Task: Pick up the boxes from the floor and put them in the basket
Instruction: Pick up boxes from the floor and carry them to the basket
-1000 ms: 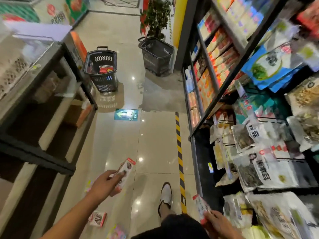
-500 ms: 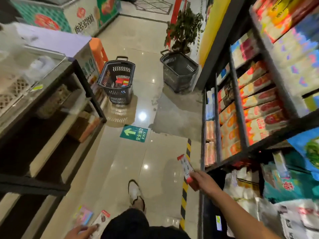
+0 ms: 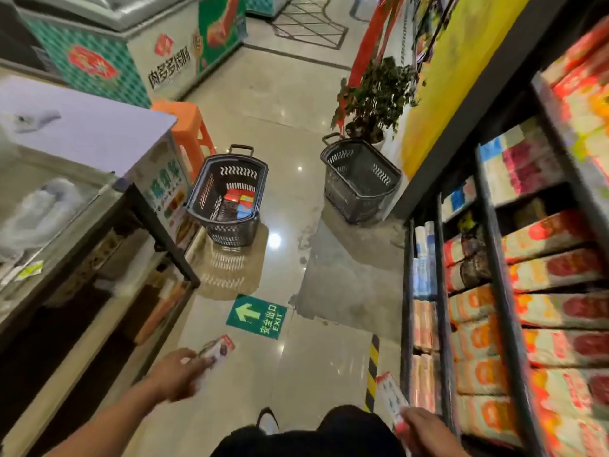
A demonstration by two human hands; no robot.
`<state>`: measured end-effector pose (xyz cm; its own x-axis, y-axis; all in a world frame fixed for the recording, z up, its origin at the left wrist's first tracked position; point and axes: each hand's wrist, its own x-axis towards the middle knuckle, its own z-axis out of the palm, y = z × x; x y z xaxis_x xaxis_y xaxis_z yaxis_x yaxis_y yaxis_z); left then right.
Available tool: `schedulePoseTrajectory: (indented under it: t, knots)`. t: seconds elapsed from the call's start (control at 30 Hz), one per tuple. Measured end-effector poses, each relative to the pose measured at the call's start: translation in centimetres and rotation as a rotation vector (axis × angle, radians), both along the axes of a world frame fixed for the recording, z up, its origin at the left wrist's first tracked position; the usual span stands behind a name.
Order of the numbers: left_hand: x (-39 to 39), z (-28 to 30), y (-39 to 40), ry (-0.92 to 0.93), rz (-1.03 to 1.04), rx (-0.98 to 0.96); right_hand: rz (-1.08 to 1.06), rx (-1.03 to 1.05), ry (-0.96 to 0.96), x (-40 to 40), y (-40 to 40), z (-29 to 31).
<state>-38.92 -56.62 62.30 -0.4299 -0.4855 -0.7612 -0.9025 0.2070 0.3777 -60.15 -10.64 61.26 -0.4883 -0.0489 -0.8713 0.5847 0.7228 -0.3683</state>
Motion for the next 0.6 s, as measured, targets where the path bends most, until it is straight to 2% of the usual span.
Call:
schedulePoseTrajectory:
  t: [0.07, 0.13, 0.23, 0.3, 0.47, 0.53, 0.6]
  knots:
    - [-6.6, 1.8, -2.3, 0.178, 0.118, 0.017, -0.024, -0.028, 0.038, -4.1, -2.0, -0.9]
    - [-12.2, 2.4, -3.8, 0.31, 0.187, 0.064, 0.051, 0.003, 0.075, -7.9, -3.4, -2.0]
    - [-19.2, 2.2, -5.7, 0.349, 0.26, 0.086, 0.185, 0.019, 0.084, -14.8, -8.3, -2.0]
    - [-20.9, 0.6, -6.4, 0.33, 0.324, 0.099, 0.161, 0.037, 0.07, -19.6, -11.0, -2.2]
    - [-23.6, -2.3, -8.2, 0.141, 0.423, 0.083, 0.421, -0.002, 0.118, -33.4, -17.5, 0.4]
    - [-23.5, -2.5, -8.7, 0.021, 0.456, 0.078, 0.438, 0.042, 0.129, -39.2, -22.0, 1.1]
    - [-22.4, -3.8, -8.9, -0.021, 0.548, 0.061, 0.447, 0.048, 0.165, -44.0, -25.8, 1.7]
